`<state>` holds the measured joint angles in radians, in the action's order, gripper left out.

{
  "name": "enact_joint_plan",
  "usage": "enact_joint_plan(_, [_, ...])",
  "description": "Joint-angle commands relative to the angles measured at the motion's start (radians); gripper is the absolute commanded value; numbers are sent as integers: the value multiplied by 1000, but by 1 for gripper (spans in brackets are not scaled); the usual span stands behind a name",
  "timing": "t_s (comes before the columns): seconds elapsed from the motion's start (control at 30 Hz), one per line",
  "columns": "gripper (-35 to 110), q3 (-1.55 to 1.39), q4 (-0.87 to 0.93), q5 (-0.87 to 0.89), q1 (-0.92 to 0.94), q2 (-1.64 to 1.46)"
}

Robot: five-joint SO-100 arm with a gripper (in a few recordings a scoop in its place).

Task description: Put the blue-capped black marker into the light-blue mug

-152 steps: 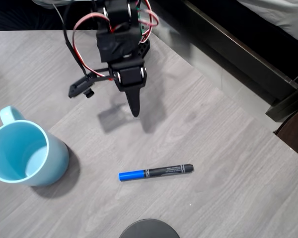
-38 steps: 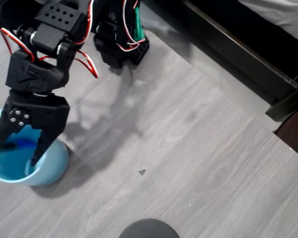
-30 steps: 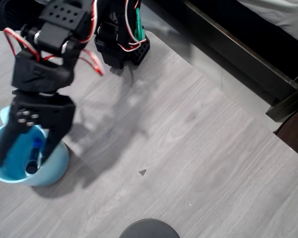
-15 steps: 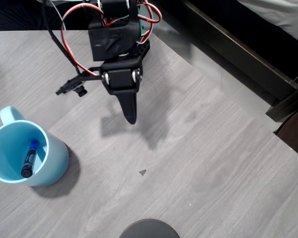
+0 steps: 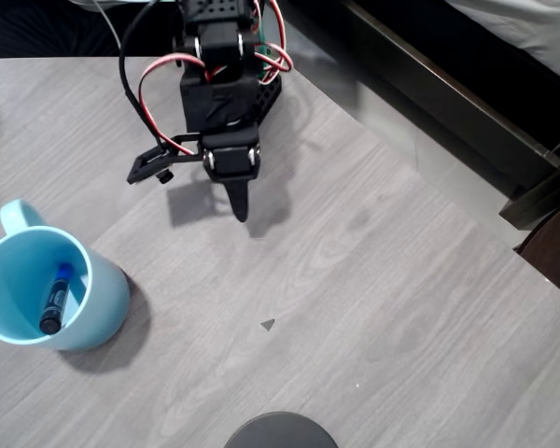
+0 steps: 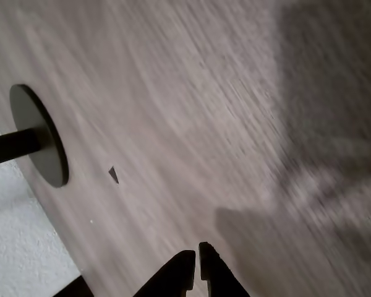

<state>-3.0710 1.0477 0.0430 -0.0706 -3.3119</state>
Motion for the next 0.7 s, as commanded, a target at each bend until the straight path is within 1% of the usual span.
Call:
enact_joint_plan(0.0, [0,-23,9,-5,9,-26])
enact_joint_plan(0.2, [0,-23,31,-6,11,-26])
enact_joint_plan(0.53, [0,-25,161,-11,-35,-26])
enact_joint_plan(0.67, [0,-25,187,-11,-32,-26])
